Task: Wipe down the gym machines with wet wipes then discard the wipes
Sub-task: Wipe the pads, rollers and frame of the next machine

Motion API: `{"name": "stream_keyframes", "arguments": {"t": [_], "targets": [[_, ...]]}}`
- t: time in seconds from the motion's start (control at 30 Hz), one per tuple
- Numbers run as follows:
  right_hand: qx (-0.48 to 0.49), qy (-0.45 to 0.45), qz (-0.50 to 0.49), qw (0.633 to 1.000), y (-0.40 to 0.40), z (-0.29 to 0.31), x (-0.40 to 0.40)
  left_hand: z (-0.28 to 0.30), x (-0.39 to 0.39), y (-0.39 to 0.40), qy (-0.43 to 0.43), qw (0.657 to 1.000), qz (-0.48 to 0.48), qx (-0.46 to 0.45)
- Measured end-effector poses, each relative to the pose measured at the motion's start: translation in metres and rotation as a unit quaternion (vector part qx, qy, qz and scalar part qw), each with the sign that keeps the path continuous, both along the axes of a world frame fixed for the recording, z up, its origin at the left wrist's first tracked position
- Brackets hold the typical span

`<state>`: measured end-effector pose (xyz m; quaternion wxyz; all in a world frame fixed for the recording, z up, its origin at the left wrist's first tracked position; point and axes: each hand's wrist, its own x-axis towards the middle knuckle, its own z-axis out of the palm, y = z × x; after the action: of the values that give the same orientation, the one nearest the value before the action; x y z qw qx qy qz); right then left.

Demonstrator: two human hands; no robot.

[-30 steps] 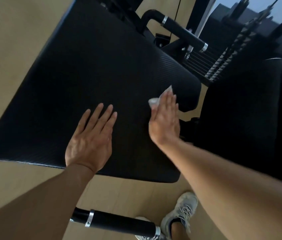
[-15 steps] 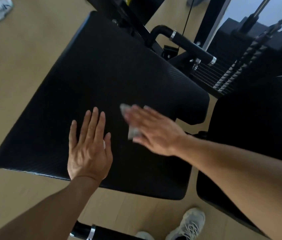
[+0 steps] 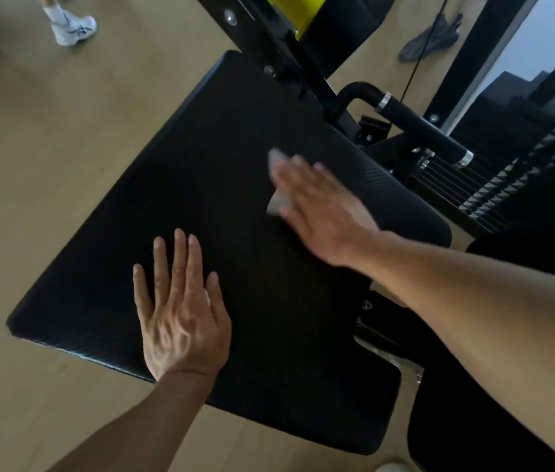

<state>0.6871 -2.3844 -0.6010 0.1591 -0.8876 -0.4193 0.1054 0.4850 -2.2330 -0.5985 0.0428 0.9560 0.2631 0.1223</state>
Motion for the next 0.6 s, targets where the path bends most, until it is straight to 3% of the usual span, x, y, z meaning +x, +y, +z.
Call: {"name": "stream_keyframes", "arguments": {"t": [0.07,0.13,0.27,0.33,0.4,0.5,0.6], "targets": [[0.004,0.050,-0.134,0.990,0.012,0.006,0.034,-0.001,-0.001,0.000,0.010,1.000,-0.002,0.018],[0.017,0.055,-0.140,0.988,0.034,0.008,0.034,-0.002,-0.002,0.001,0.018,0.999,-0.006,0.033],[0.045,-0.059,0.150,0.986,0.061,0.006,-0.010,-0.002,-0.002,0.000,0.019,0.999,-0.007,0.045],[0.026,-0.121,0.210,0.970,0.063,0.006,0.009,-0.001,-0.001,-0.001,0.022,0.999,-0.009,0.048],[0.003,-0.113,0.104,0.988,0.070,0.012,0.042,-0.001,0.000,-0.001,0.033,0.998,-0.006,0.053],[0.006,-0.001,-0.071,0.997,0.084,0.022,0.079,0.000,0.000,-0.002,0.045,0.997,-0.003,0.064],[-0.003,-0.036,0.020,0.999,0.098,0.032,0.063,0.002,0.000,-0.003,0.057,0.996,-0.004,0.067]]}}
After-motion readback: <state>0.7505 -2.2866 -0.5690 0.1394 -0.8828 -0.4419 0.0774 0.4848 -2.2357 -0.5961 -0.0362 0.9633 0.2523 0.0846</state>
